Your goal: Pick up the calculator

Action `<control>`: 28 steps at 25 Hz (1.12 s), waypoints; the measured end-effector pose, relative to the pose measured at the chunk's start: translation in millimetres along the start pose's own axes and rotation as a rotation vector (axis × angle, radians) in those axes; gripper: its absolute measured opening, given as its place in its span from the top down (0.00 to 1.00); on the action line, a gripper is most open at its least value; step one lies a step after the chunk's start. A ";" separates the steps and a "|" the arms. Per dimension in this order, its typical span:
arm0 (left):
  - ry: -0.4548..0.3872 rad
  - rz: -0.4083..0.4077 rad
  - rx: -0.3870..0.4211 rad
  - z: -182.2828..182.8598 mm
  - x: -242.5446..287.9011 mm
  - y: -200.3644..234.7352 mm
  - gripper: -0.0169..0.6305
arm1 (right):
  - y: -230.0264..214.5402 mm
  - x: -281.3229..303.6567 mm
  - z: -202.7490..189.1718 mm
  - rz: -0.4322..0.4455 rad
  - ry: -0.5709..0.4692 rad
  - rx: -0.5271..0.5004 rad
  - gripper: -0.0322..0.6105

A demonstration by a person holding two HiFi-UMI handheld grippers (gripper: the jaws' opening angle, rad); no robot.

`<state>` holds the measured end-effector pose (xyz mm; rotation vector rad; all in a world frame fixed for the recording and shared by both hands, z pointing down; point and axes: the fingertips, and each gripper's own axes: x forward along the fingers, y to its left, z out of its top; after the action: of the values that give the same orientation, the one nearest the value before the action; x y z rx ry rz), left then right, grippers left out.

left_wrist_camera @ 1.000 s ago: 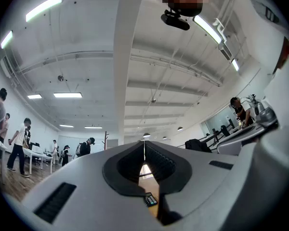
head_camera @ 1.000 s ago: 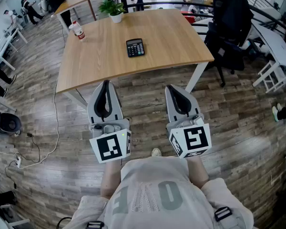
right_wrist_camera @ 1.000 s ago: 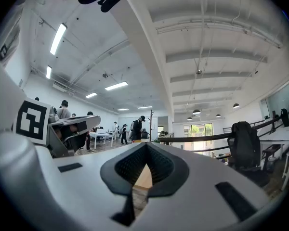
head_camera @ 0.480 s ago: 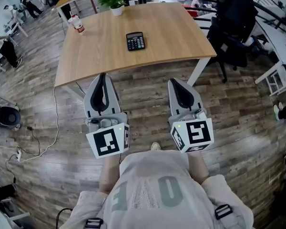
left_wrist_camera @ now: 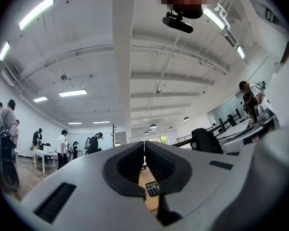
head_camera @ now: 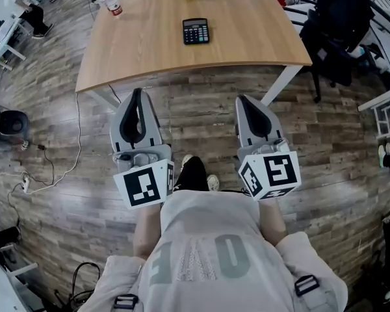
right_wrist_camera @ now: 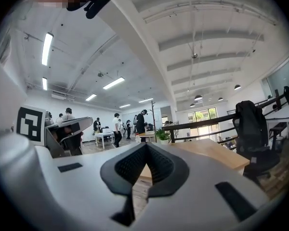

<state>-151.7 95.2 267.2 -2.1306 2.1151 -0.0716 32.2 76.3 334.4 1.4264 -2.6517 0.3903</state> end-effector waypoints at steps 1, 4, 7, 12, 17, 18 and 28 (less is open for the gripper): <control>0.002 0.005 0.003 -0.9 2.7 0.9 0.95 | -1.7 0.6 -0.7 0.005 0.000 0.005 0.92; 0.006 0.003 -0.001 -11.0 19.8 4.0 0.95 | -10.7 10.9 -1.8 -0.003 -0.006 0.000 0.92; 0.002 -0.011 -0.021 -30.5 35.5 12.2 0.95 | -15.8 27.1 -10.3 -0.028 -0.004 -0.005 0.92; -0.092 -0.052 -0.046 -20.1 21.5 -1.2 0.95 | -15.9 -5.5 -2.5 -0.085 -0.075 -0.058 0.92; -0.207 -0.076 -0.034 47.8 -57.2 -36.6 0.95 | 12.2 -108.3 33.7 -0.080 -0.196 -0.114 0.92; -0.210 -0.086 -0.035 48.4 -51.8 -37.4 0.95 | 11.1 -104.9 39.0 -0.082 -0.205 -0.116 0.92; -0.170 -0.100 -0.079 10.2 74.2 13.2 0.95 | -5.9 28.7 55.1 -0.077 -0.148 -0.106 0.92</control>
<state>-162.6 21.8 250.6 -2.1987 1.9474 0.1787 22.8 35.1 288.5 1.5755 -2.6734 0.1390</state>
